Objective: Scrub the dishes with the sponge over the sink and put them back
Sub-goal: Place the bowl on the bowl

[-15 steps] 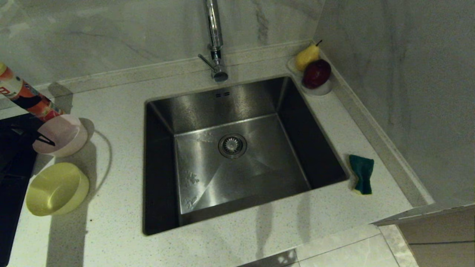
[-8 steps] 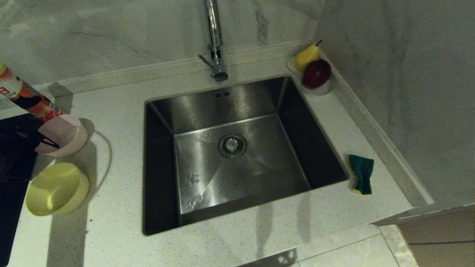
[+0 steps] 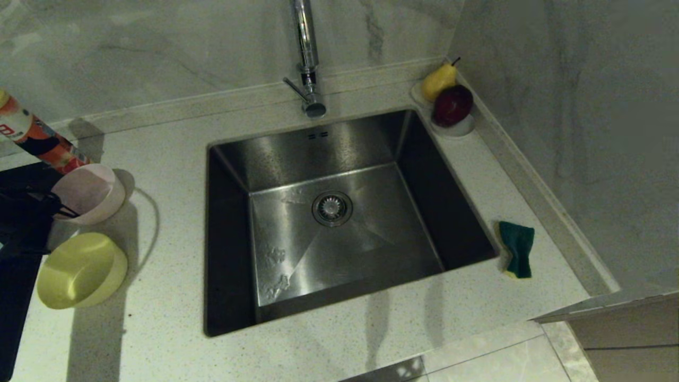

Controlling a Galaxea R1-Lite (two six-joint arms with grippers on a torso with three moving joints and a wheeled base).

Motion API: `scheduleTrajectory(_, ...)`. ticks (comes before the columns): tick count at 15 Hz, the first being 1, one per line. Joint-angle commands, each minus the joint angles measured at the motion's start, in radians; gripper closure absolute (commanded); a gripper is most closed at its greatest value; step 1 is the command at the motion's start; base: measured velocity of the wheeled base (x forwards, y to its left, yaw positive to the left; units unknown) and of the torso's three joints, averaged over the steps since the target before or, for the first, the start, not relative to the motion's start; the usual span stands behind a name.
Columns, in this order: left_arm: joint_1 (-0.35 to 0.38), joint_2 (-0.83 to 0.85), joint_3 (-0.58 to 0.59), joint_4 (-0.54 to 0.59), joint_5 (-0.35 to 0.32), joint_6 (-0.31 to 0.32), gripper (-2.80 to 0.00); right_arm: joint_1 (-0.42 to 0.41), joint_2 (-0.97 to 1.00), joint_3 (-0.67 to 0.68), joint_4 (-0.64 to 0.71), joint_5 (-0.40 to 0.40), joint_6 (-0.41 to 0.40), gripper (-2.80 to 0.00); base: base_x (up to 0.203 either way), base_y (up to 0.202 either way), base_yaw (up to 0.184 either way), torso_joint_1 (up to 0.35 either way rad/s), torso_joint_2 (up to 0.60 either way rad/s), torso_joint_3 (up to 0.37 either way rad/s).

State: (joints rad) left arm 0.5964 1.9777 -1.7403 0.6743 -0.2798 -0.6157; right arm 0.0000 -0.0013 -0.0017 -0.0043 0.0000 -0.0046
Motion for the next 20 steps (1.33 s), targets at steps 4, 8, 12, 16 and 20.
scheduleTrajectory(4, 0.002, -0.003, -0.021, -0.016, 0.001, -0.005, 0.0, 0.0, 0.001, 0.0, 0.0, 0.0, 0.0, 0.0, 0.0, 0.0, 0.0, 0.0, 0.0, 0.0)
scheduleTrajectory(8, 0.019, -0.003, -0.055, -0.013, 0.002, -0.025, 0.0, 0.0, 0.001, 0.0, 0.0, 0.0, 0.0, 0.0, 0.0, 0.0, 0.0, 0.0, 0.0, 0.0)
scheduleTrajectory(12, 0.053, -0.012, -0.131, -0.004, 0.006, -0.028, 0.0, 0.0, 0.001, 0.0, 0.0, 0.0, 0.0, 0.0, 0.0, 0.0, 0.0, 0.0, 0.0, 0.0)
scheduleTrajectory(16, 0.072, -0.093, -0.141, -0.004, 0.008, -0.02, 0.0, 0.0, 0.001, 0.0, 0.0, 0.0, 0.0, 0.0, 0.0, 0.0, 0.0, 0.0, 0.0, 0.0)
scheduleTrajectory(20, 0.071, -0.18, -0.134, 0.097, -0.031, -0.016, 0.0, 0.0, 0.001, 0.0, 0.0, 0.0, 0.0, 0.0, 0.0, 0.0, 0.0, 0.0, 0.0, 0.0)
